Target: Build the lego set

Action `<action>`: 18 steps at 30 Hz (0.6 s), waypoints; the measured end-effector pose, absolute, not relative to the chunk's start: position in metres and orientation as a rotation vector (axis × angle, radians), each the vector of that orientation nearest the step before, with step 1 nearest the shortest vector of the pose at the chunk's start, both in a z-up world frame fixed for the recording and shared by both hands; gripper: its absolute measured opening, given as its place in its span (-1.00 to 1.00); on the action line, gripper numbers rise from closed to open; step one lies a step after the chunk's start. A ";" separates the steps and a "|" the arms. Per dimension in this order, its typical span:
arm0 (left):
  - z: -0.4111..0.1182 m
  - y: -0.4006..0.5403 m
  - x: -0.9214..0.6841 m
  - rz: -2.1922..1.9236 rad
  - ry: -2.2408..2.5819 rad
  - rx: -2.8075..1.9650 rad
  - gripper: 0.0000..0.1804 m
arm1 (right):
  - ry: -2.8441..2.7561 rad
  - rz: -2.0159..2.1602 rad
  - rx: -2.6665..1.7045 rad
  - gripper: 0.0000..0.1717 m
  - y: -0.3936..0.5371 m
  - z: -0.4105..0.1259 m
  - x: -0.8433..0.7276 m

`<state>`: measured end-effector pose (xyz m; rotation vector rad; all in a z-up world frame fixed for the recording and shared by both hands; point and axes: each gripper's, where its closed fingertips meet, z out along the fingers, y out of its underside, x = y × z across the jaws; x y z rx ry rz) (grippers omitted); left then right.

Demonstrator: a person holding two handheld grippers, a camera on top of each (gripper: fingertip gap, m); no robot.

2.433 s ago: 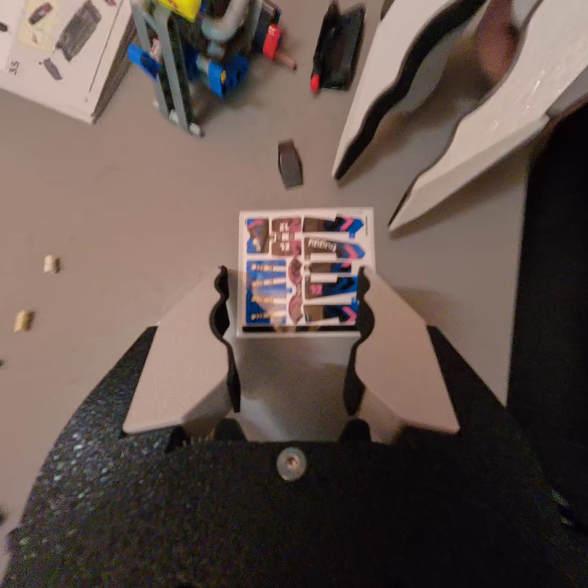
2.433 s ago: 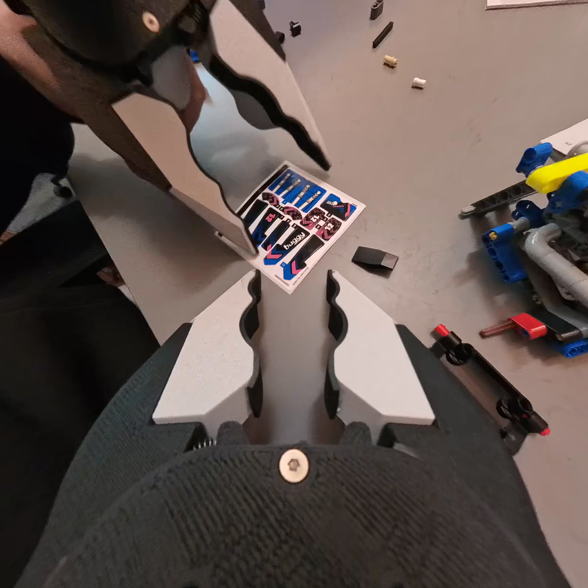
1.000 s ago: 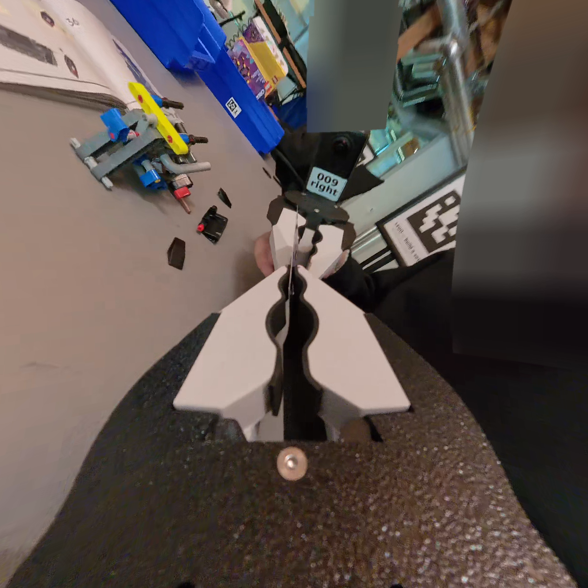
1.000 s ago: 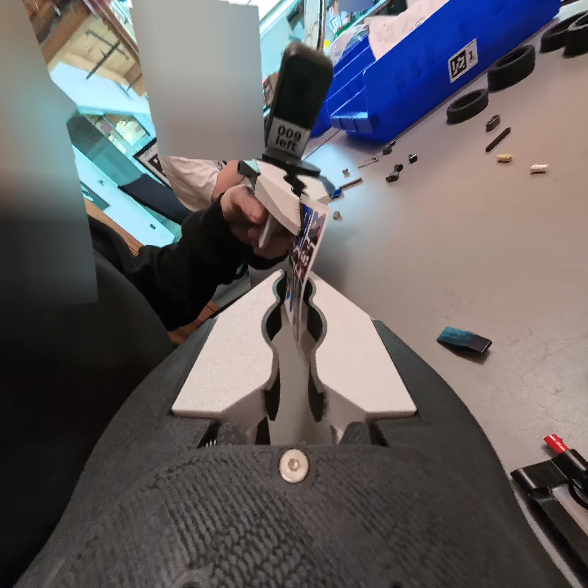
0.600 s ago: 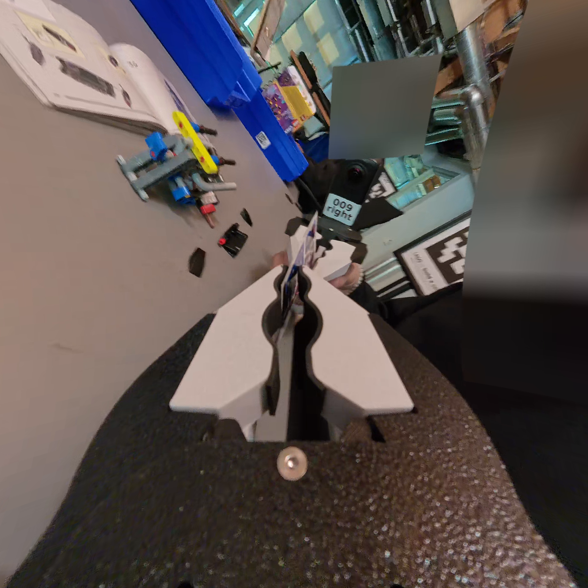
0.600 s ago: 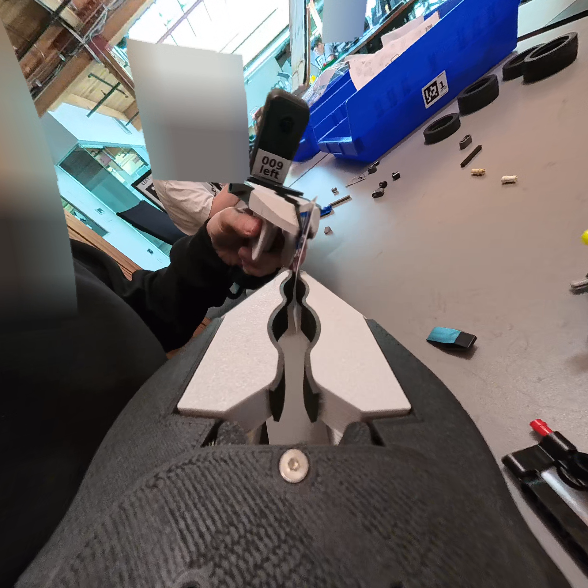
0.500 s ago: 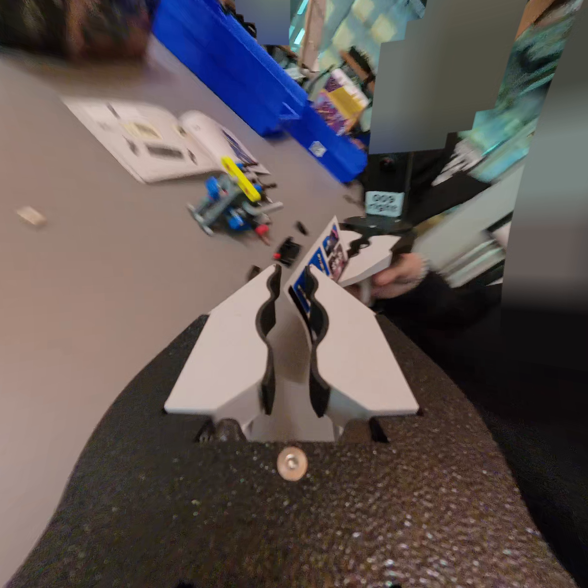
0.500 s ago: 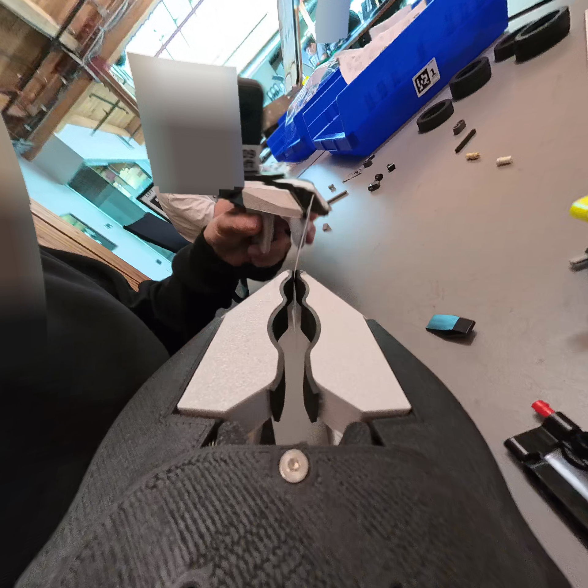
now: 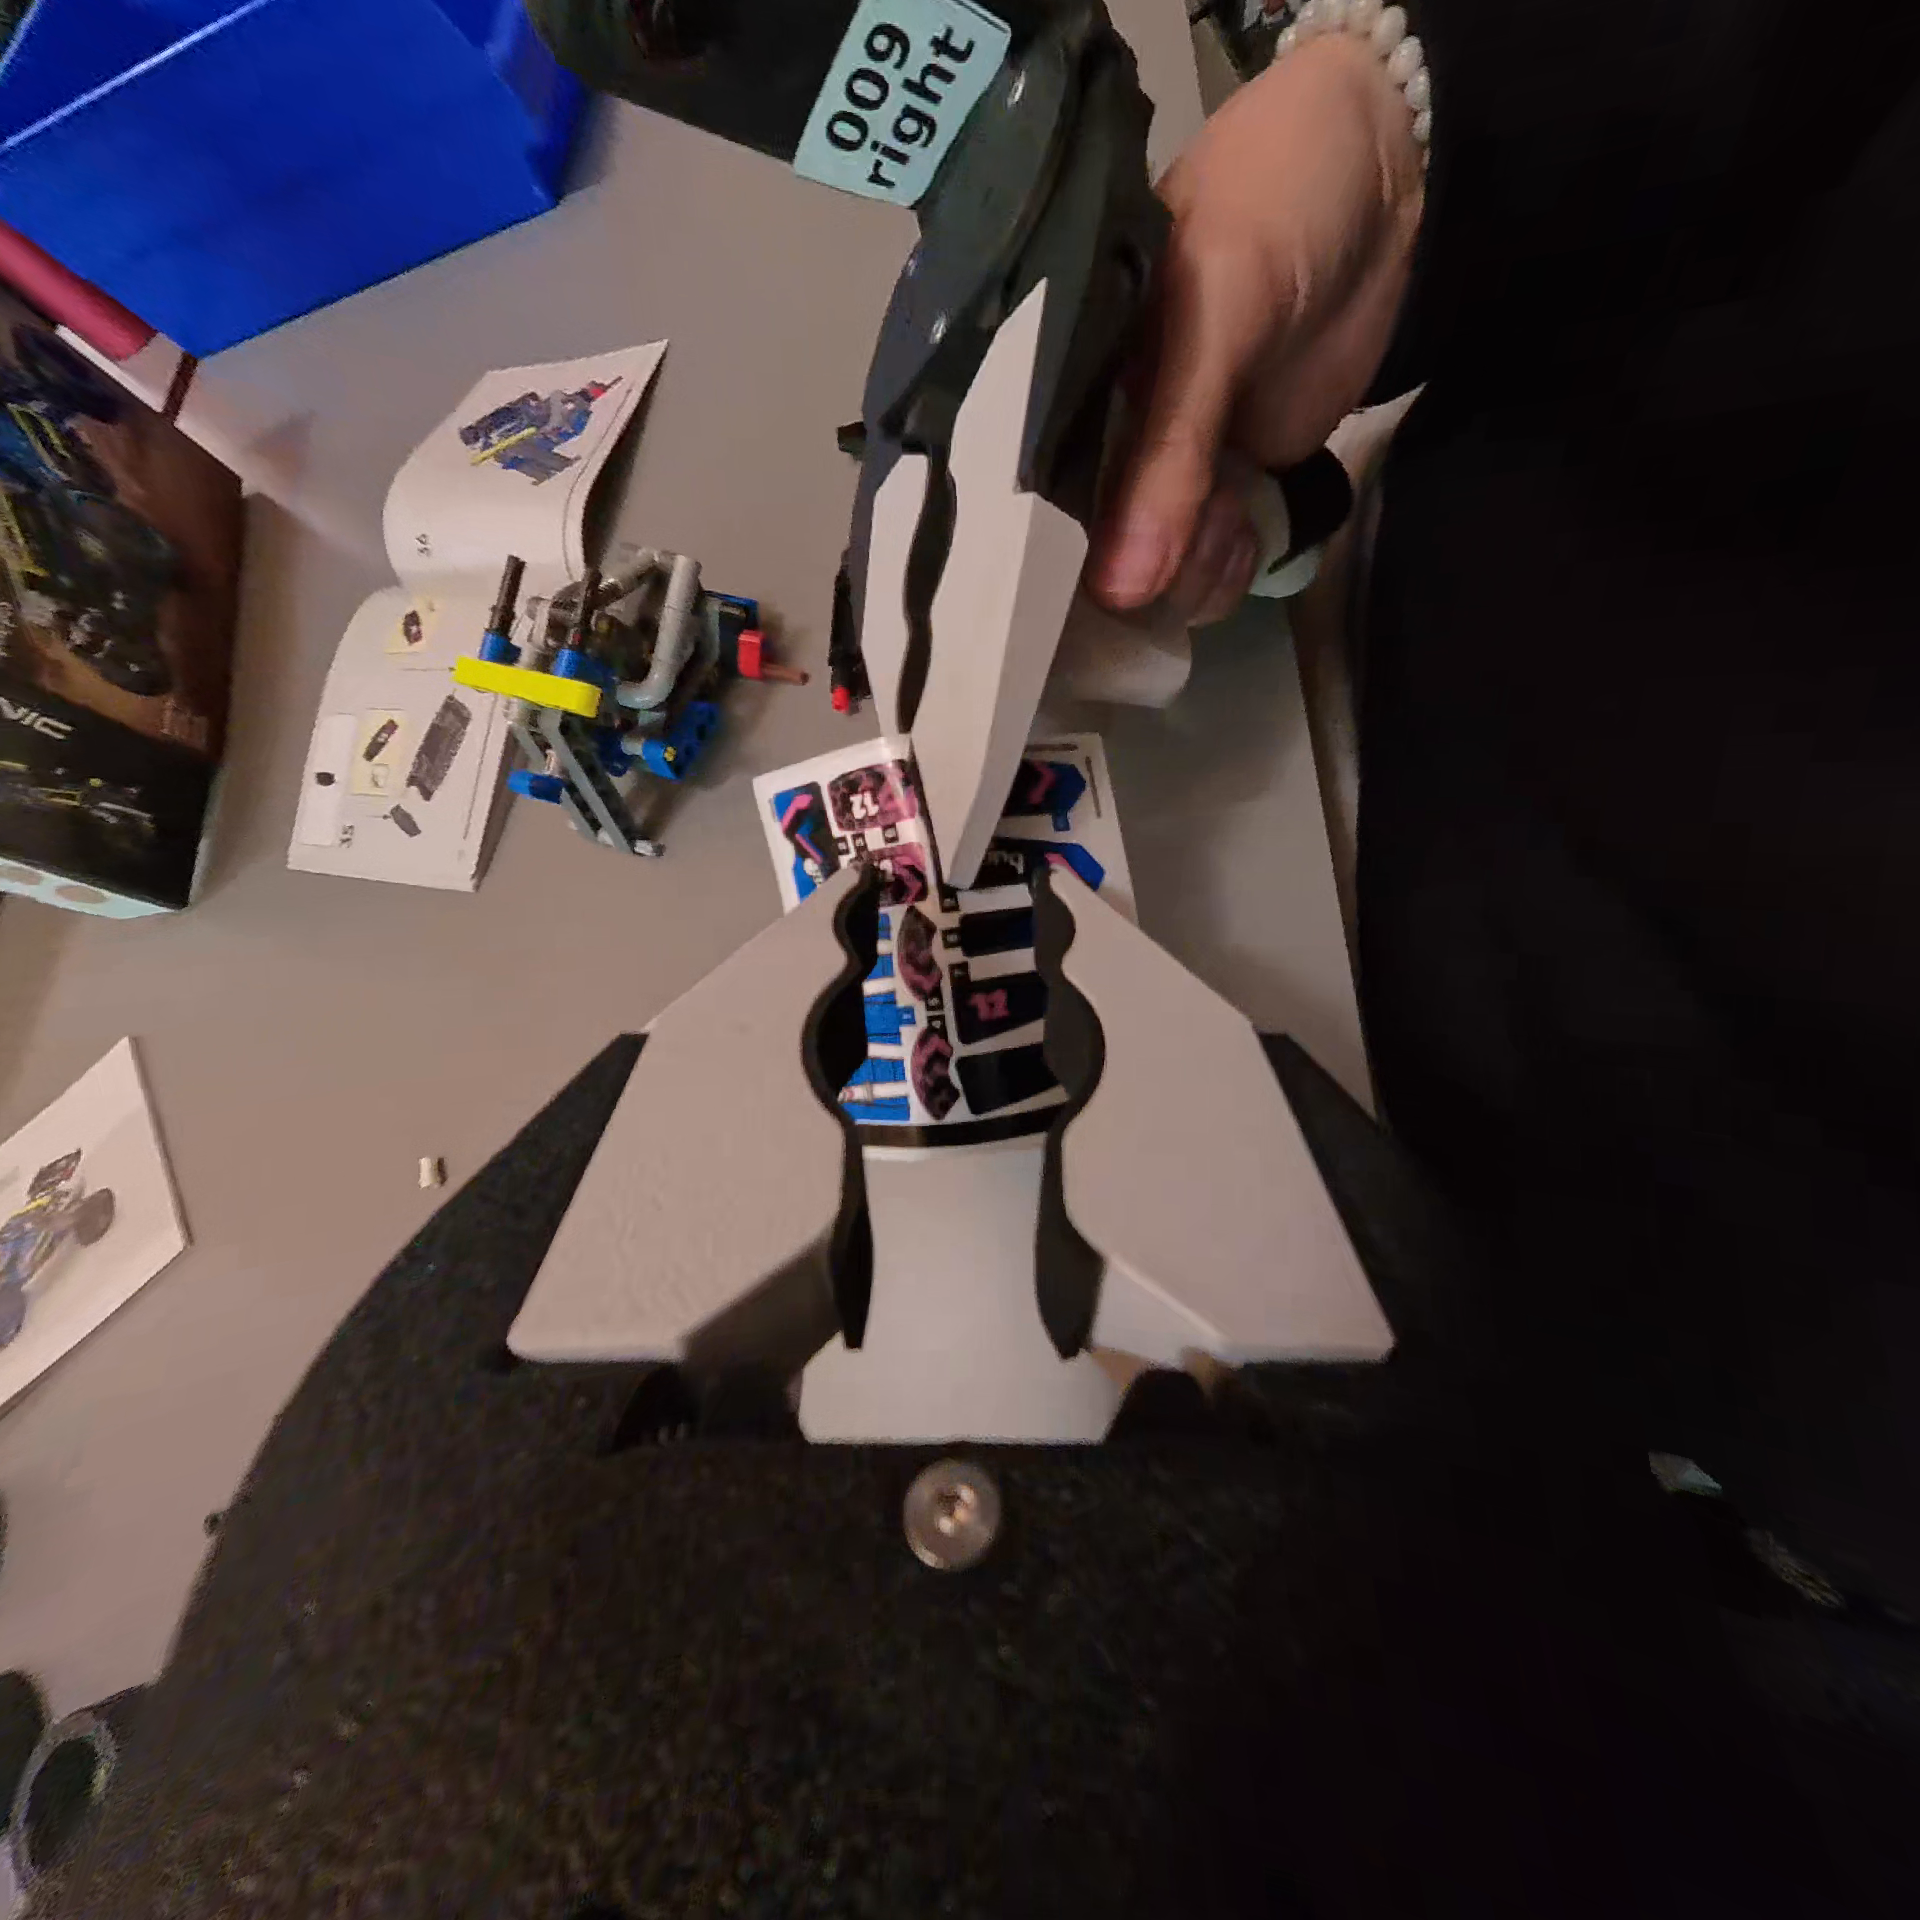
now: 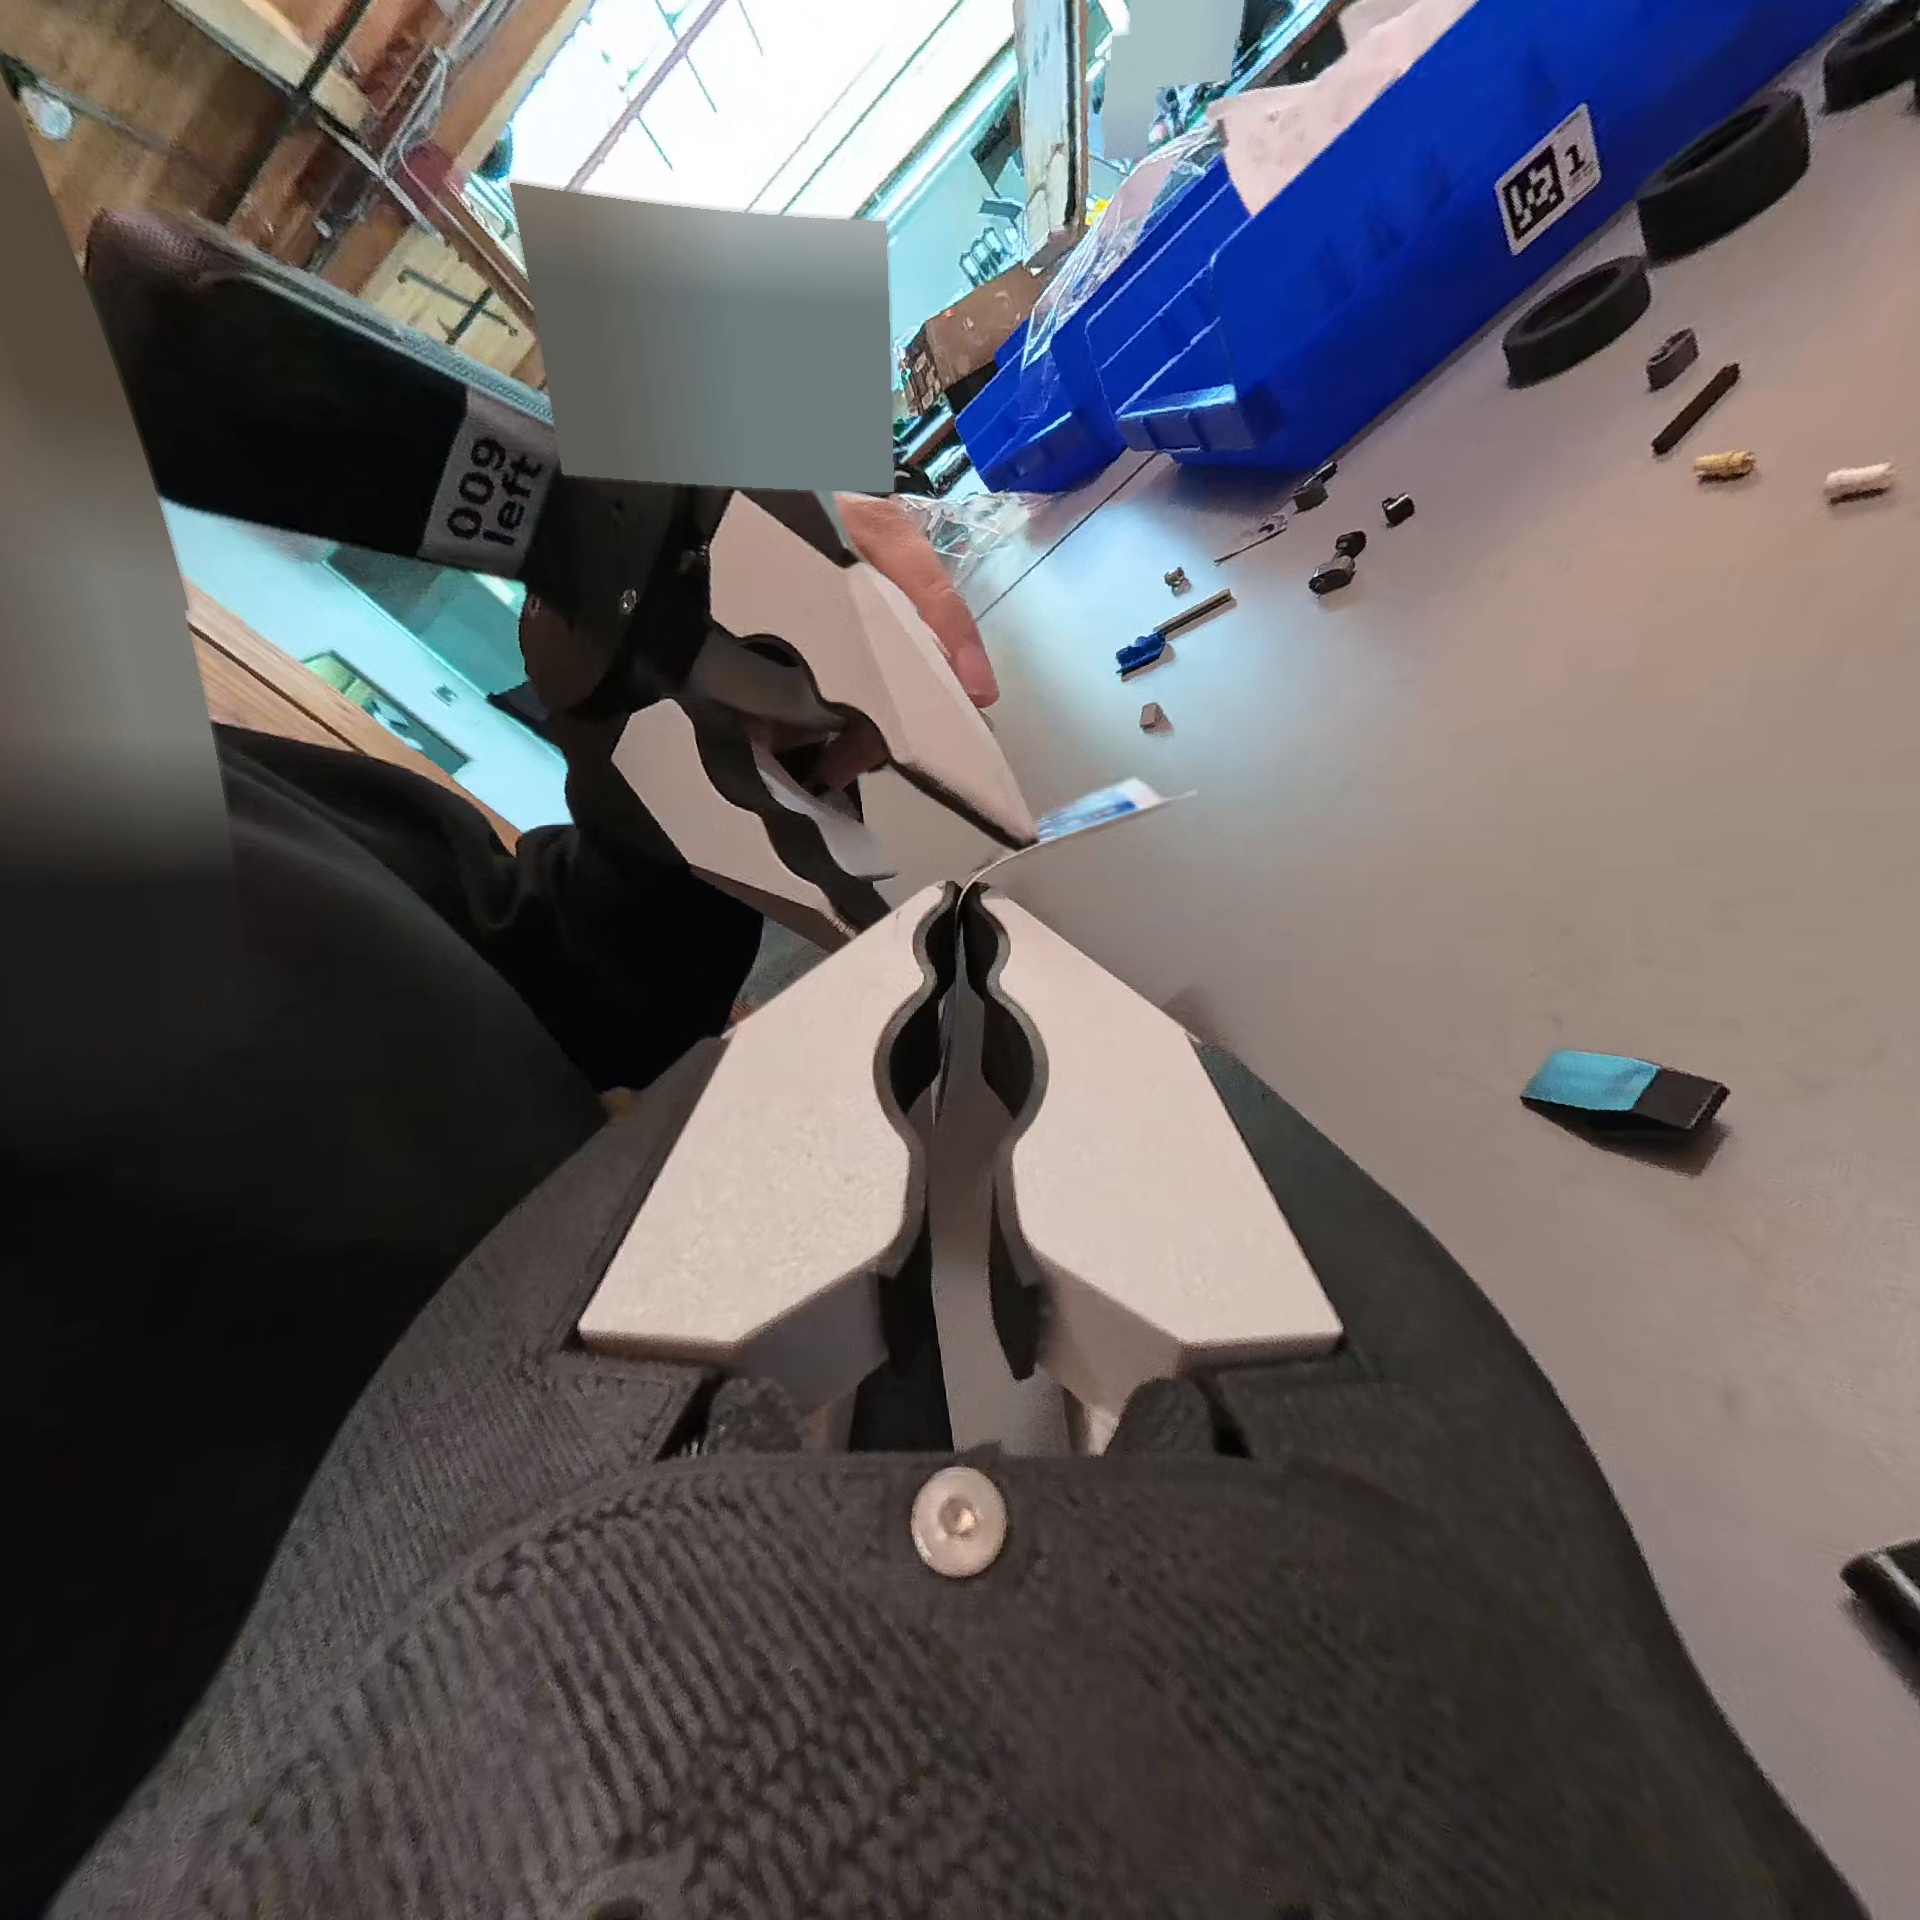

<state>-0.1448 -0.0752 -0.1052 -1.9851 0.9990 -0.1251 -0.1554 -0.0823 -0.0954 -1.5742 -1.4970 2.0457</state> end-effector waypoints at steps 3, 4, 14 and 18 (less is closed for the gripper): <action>-0.102 -0.076 -0.143 -0.150 1.012 -1.974 -0.75 | -1.532 2.014 -1.467 -1.00 -0.085 -0.091 -0.153; -0.102 -0.077 -0.143 -0.159 1.019 -1.975 -0.75 | -1.558 1.974 -1.422 -1.00 -0.085 -0.092 -0.153; -0.100 -0.090 -0.133 -0.309 1.089 -1.962 -0.85 | -1.768 1.700 -1.062 -1.00 -0.101 -0.092 -0.144; -0.098 -0.097 -0.129 -0.387 1.114 -1.936 -0.86 | -1.818 1.621 -0.938 -1.00 -0.107 -0.091 -0.139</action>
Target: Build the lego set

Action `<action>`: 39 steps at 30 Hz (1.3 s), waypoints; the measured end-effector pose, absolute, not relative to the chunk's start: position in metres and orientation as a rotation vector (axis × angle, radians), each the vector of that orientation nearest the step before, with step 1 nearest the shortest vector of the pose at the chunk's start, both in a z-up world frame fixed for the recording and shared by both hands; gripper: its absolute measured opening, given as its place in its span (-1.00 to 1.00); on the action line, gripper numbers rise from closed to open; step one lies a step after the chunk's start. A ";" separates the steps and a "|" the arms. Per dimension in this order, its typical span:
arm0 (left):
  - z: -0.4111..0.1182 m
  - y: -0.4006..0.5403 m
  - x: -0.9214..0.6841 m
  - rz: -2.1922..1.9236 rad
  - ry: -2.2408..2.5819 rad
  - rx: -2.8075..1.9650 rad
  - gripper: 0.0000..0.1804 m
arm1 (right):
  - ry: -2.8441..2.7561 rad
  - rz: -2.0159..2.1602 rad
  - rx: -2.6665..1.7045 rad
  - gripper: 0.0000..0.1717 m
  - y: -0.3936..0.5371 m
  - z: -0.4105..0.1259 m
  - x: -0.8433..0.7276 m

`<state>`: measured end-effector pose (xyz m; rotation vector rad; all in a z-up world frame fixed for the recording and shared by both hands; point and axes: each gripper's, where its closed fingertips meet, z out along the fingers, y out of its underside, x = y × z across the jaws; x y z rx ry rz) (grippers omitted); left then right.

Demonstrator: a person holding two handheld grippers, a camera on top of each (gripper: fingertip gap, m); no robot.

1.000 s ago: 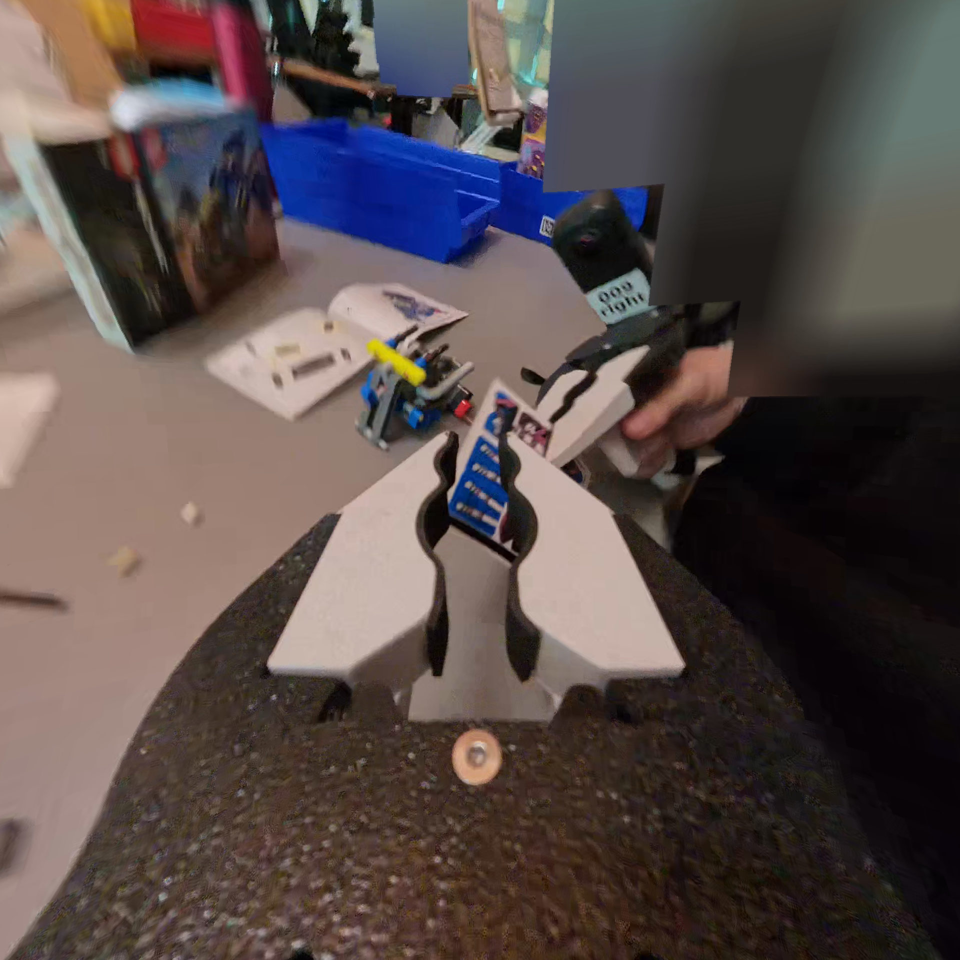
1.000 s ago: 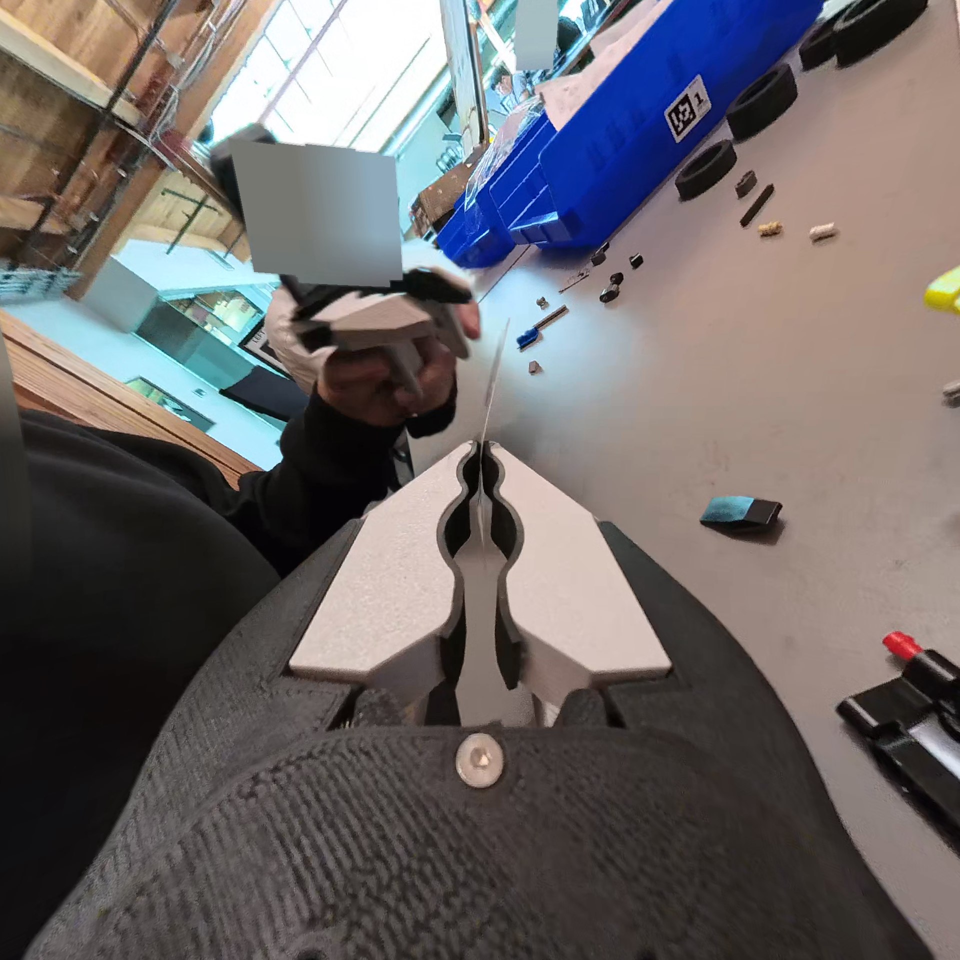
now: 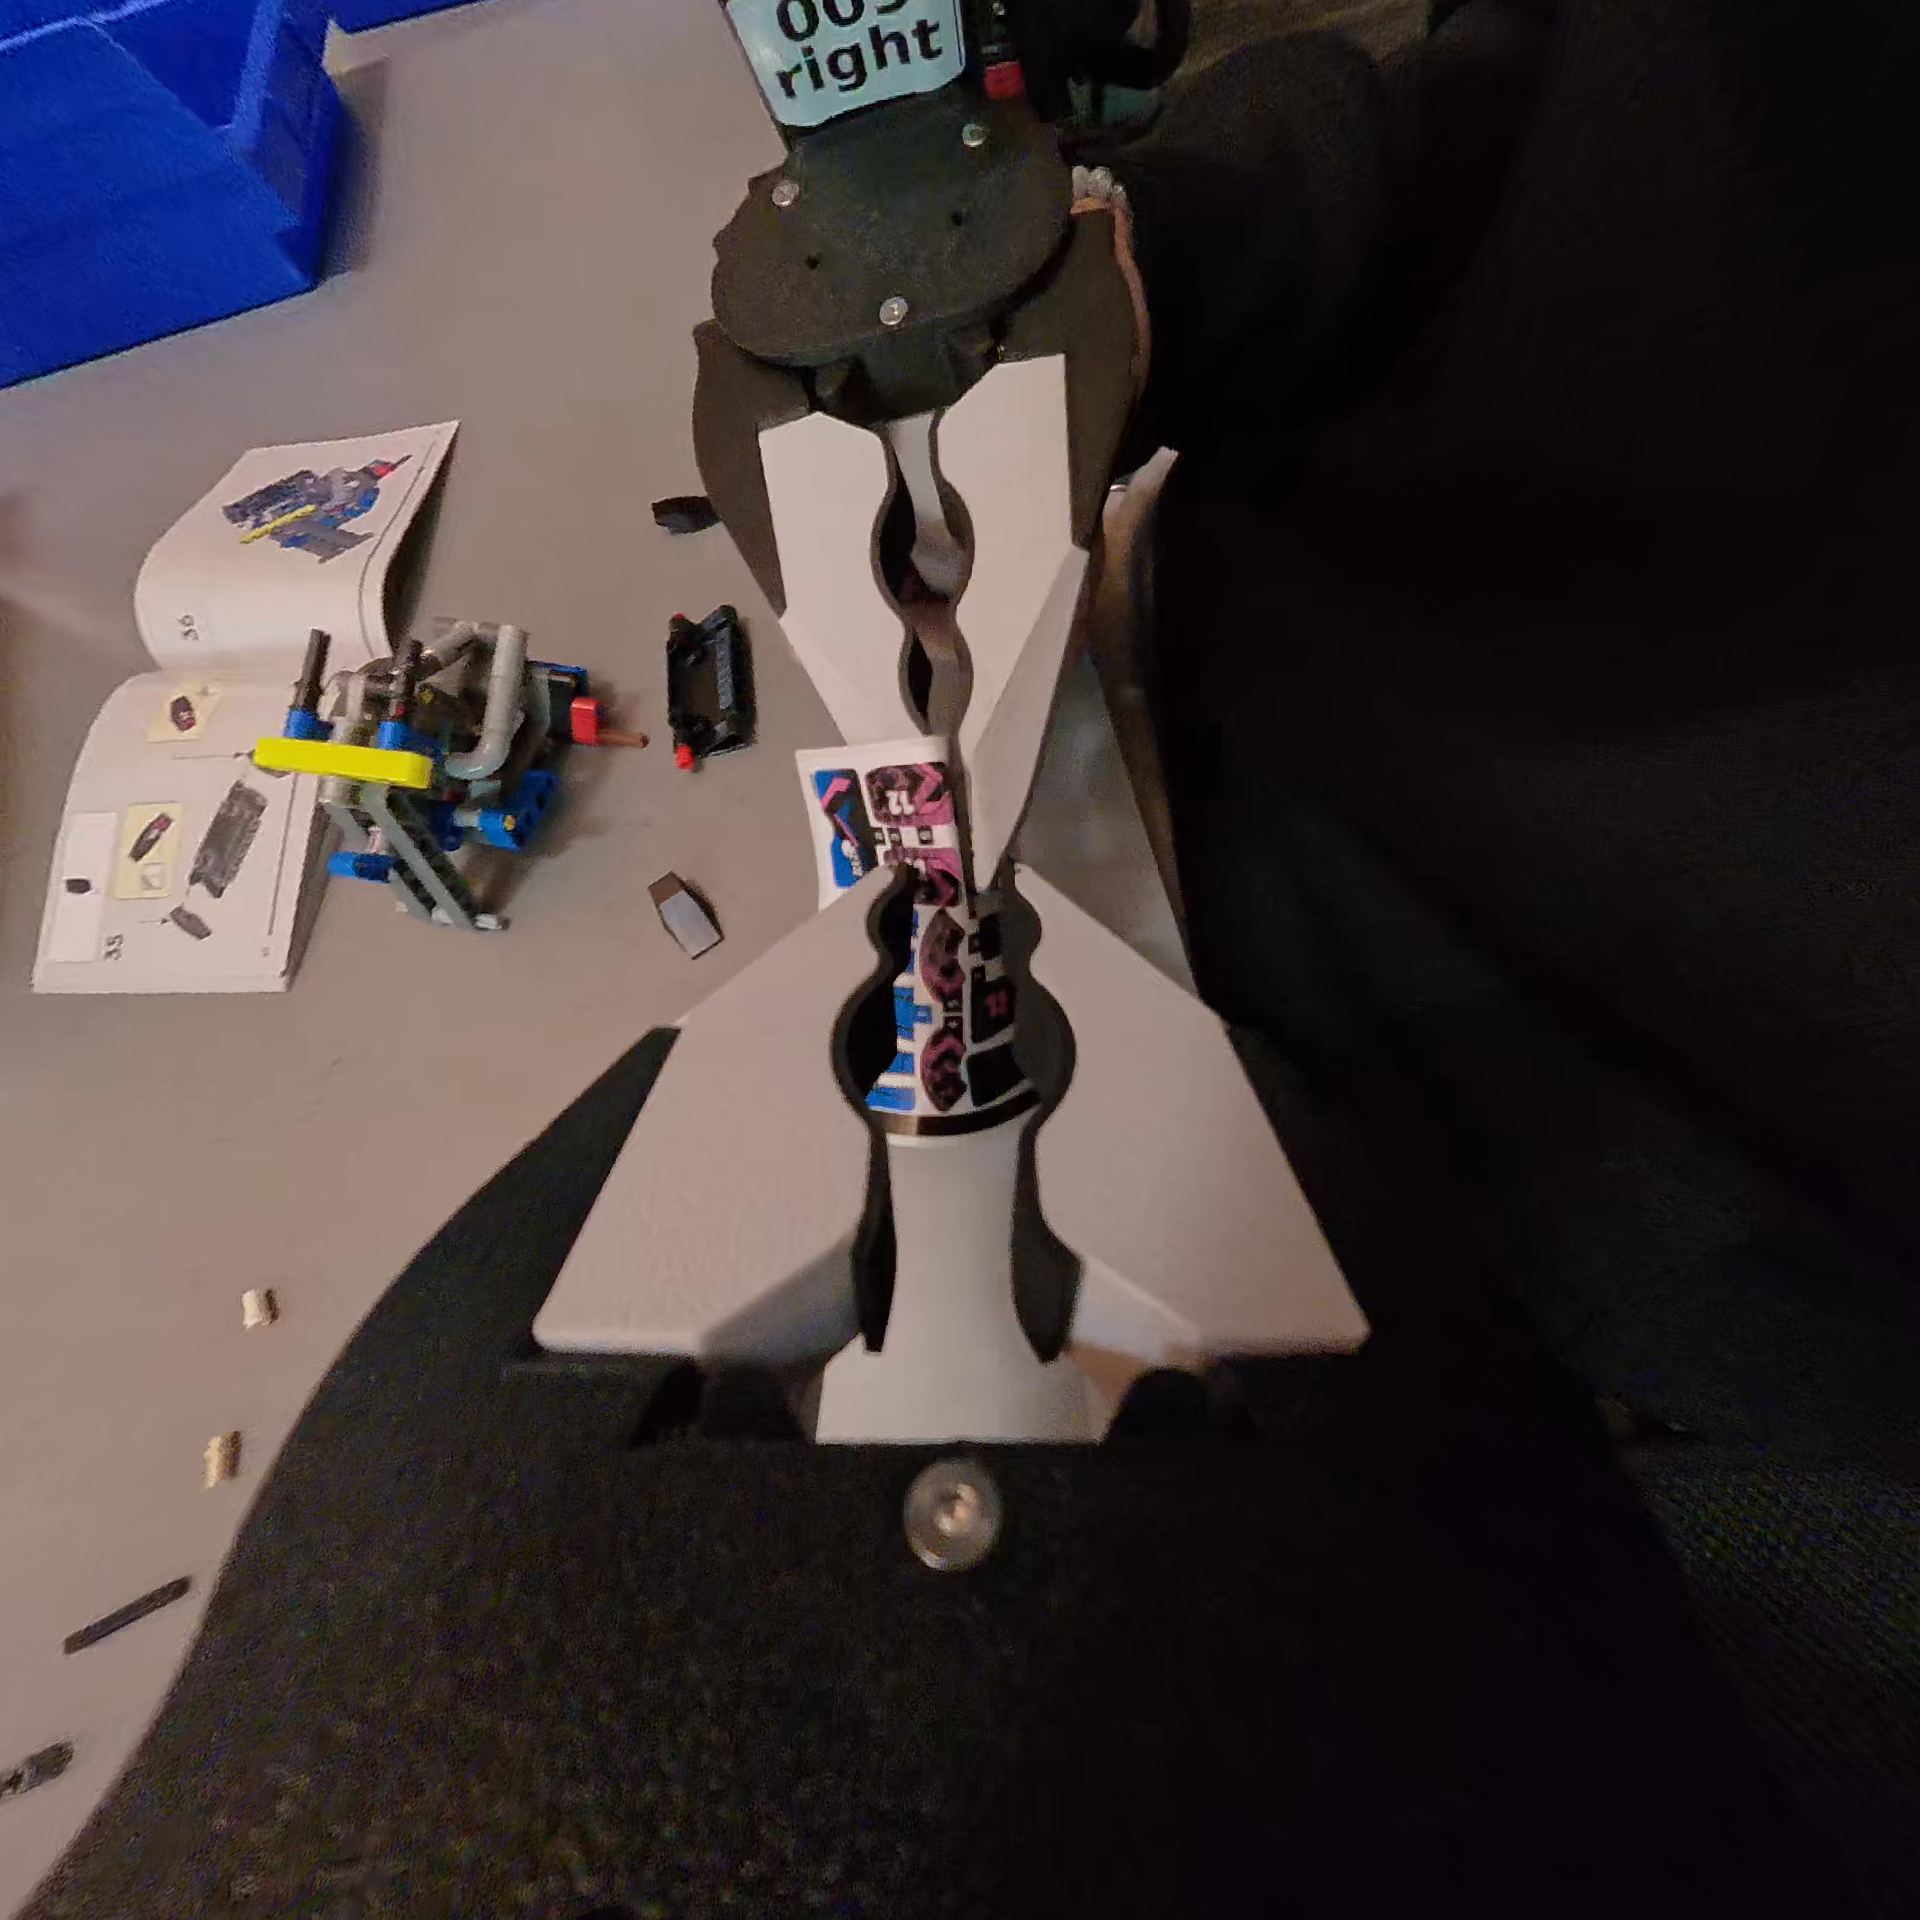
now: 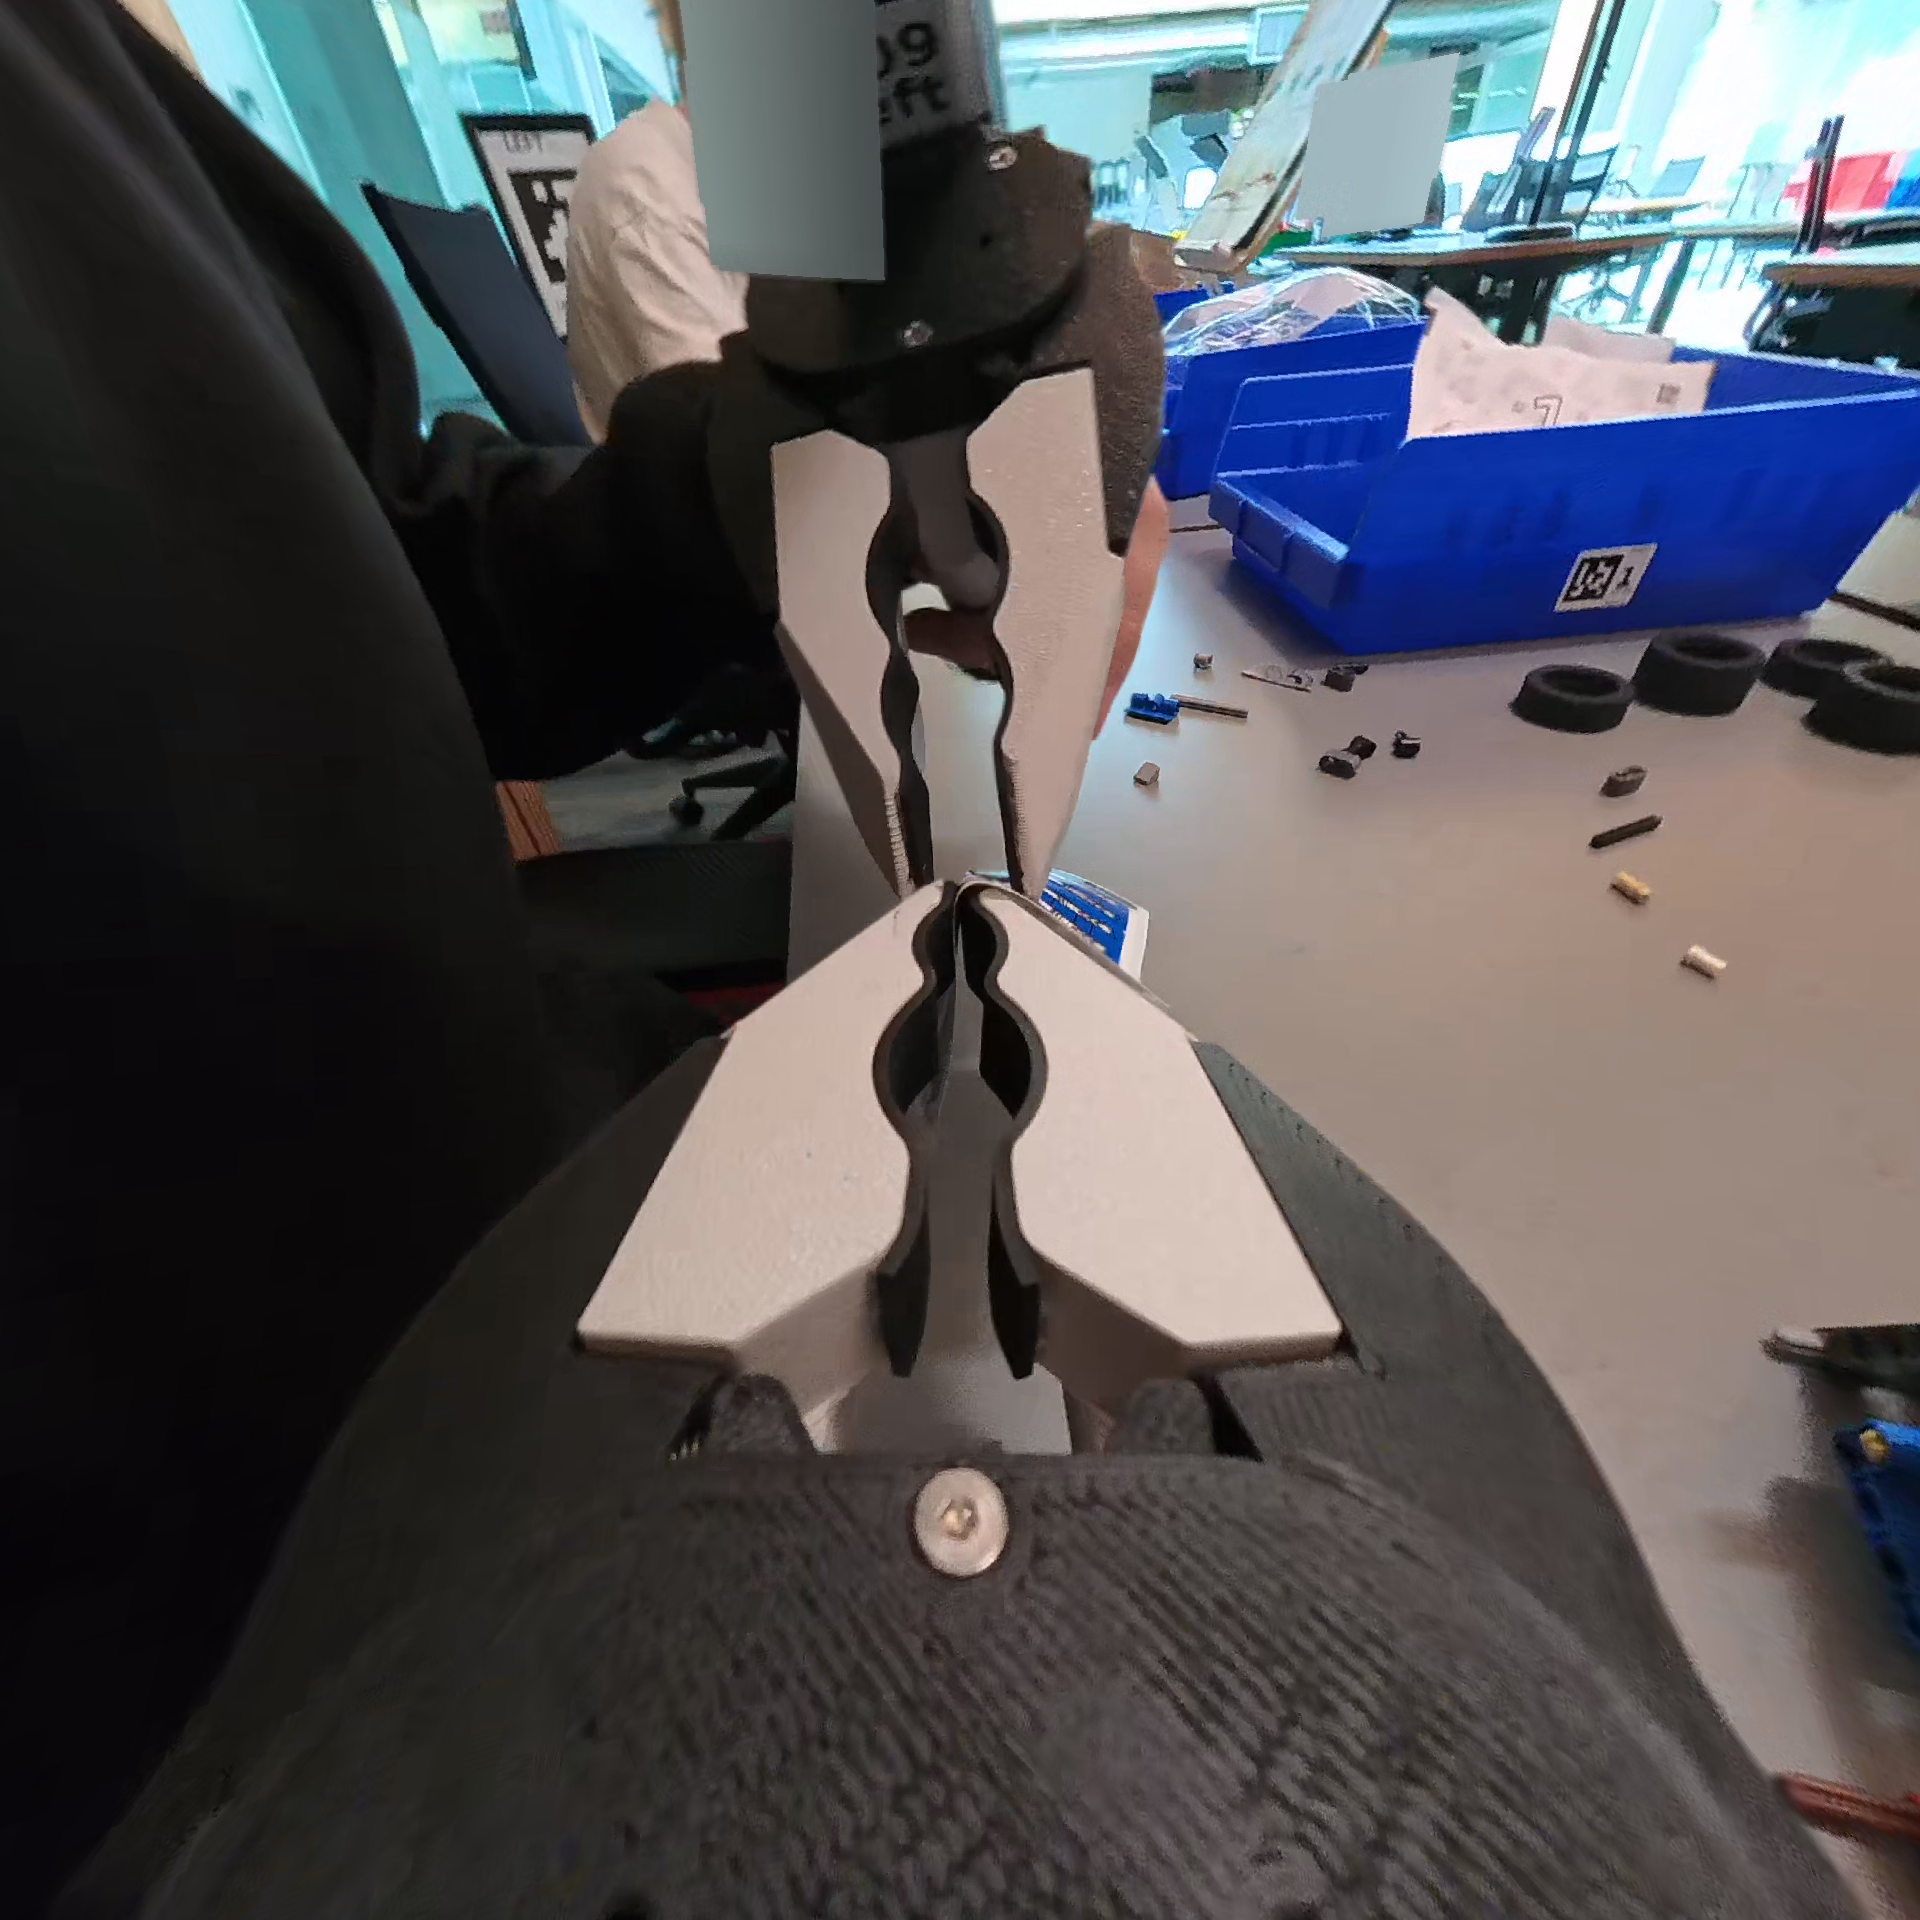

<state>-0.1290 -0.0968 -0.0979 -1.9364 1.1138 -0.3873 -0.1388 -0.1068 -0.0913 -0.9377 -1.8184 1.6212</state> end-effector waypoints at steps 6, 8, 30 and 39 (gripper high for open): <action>-0.099 -0.106 -0.125 -0.463 1.177 -1.923 -0.87 | -1.893 1.542 -0.838 -1.00 -0.116 -0.094 -0.134; -0.102 -0.107 -0.126 -0.446 1.207 -1.924 -0.89 | -1.906 1.540 -0.855 -1.00 -0.116 -0.097 -0.134; -0.104 -0.102 -0.134 -0.333 1.204 -1.948 -0.95 | -1.889 1.533 -0.937 -1.00 -0.110 -0.101 -0.138; -0.109 -0.111 -0.125 -0.530 1.231 -1.958 -0.96 | -2.001 1.360 -0.749 -1.00 -0.119 -0.106 -0.130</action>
